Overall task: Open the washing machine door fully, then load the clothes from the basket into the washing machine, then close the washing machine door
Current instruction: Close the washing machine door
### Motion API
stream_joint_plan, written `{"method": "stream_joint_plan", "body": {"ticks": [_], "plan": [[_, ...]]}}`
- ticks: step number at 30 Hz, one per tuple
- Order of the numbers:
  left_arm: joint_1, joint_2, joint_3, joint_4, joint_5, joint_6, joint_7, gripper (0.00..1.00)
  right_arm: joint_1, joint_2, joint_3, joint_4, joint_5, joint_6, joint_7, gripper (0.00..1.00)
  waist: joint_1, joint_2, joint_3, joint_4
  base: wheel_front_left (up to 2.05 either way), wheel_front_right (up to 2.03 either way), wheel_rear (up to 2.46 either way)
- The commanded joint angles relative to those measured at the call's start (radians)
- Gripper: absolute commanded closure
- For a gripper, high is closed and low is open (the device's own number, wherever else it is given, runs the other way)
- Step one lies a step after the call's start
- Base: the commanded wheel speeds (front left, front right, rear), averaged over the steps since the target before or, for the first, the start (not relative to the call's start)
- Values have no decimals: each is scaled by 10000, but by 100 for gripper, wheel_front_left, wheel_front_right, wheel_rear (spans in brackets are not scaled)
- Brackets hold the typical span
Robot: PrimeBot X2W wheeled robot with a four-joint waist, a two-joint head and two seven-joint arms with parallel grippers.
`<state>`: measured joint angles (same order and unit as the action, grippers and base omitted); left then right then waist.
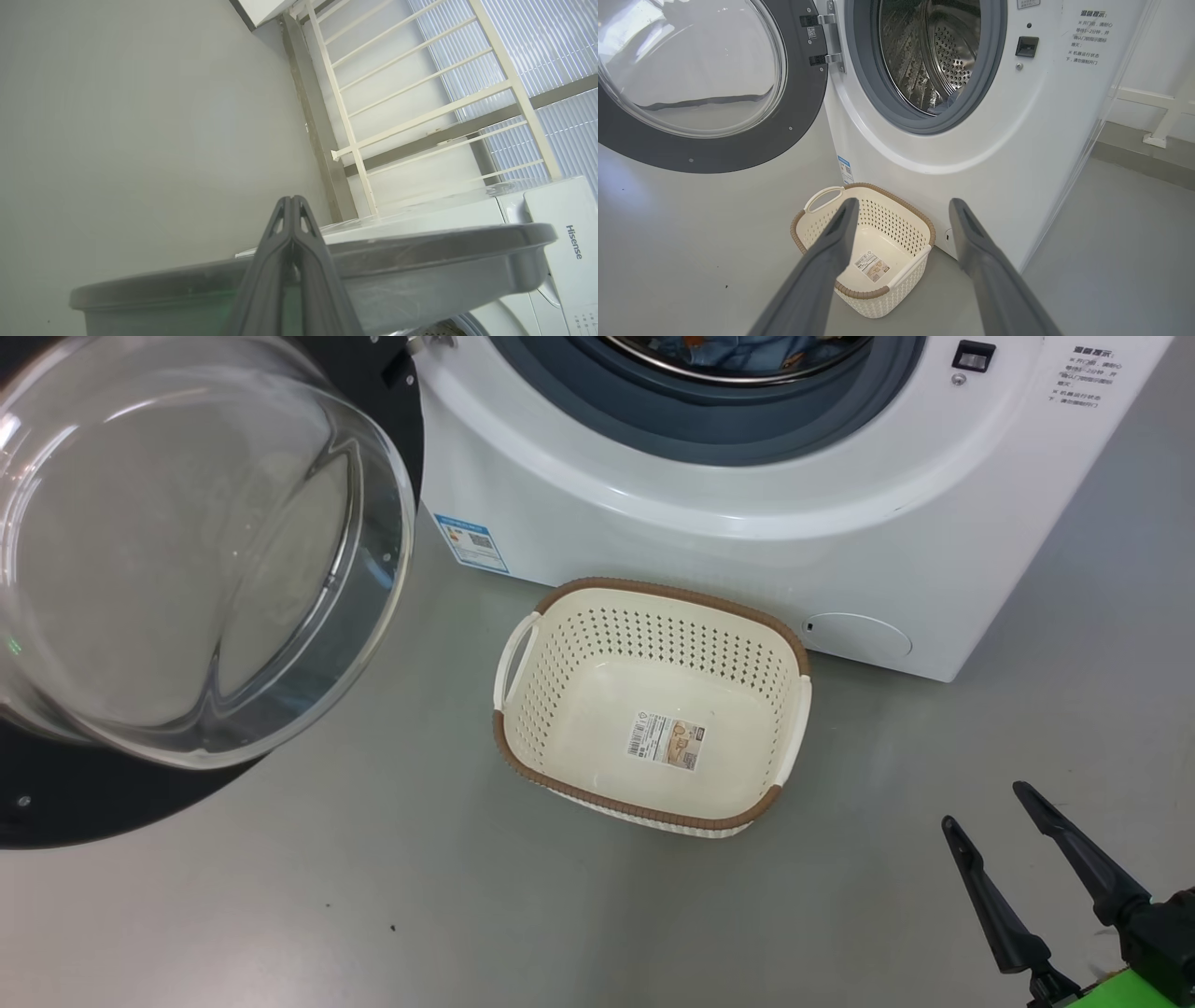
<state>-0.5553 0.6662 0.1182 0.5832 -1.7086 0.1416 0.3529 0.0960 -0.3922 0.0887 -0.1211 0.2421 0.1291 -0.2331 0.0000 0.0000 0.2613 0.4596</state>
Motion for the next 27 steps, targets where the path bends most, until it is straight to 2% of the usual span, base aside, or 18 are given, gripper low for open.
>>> {"method": "stream_joint_plan", "body": {"ticks": [1,8,27], "plan": [[-91,608,209,-277,13,-216,241,100,-244,-194,232,-261,65,16,11,0,0,0,-3,5,0,0,0],[203,655,286,-597,-353,-490,1016,100,-248,-197,234,-253,85,16,7,0,0,0,-24,87,0,0,0],[1106,467,595,-1857,-1211,-751,2350,100,-291,-62,284,-186,51,16,0,0,0,0,-275,186,0,0,0]]}}
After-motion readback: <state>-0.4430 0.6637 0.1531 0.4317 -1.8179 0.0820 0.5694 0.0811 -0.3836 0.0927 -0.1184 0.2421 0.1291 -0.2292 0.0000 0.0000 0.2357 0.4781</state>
